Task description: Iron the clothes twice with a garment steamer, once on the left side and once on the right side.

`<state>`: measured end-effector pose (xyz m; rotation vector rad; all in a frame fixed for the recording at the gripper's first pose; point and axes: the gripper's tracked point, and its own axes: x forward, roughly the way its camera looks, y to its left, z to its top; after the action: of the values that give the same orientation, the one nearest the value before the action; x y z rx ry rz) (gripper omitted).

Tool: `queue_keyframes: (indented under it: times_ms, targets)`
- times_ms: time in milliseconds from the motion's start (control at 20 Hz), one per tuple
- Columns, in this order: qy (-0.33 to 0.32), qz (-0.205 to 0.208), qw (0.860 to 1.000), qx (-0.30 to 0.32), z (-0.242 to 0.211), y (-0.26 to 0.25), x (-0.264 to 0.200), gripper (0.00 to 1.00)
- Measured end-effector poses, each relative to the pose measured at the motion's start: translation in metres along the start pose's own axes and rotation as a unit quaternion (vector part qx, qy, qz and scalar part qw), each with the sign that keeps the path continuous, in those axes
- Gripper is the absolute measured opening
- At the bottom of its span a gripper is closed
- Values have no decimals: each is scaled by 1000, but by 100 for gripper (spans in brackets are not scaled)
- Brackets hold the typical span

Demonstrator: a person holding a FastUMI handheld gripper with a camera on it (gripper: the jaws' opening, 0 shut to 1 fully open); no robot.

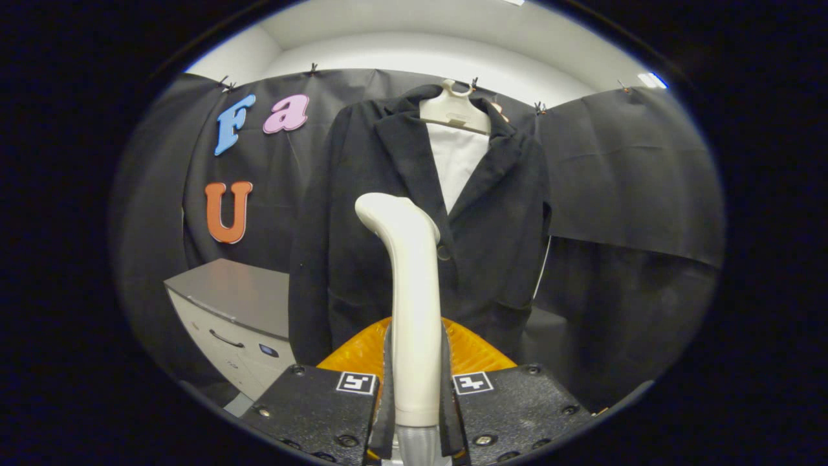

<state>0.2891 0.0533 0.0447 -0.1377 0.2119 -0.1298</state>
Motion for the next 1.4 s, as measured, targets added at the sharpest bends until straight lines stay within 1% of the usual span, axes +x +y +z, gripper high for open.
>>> queue_keyframes:
  times_ms: [100,450,900,1400]
  targets:
    - [21,-1,1000,3,-18,0,-1,30]
    - [93,-22,995,5,-91,-6,-9,30]
    - [150,-29,988,1,-154,1,-20,30]
    - [221,-41,974,4,-232,6,-22,30]
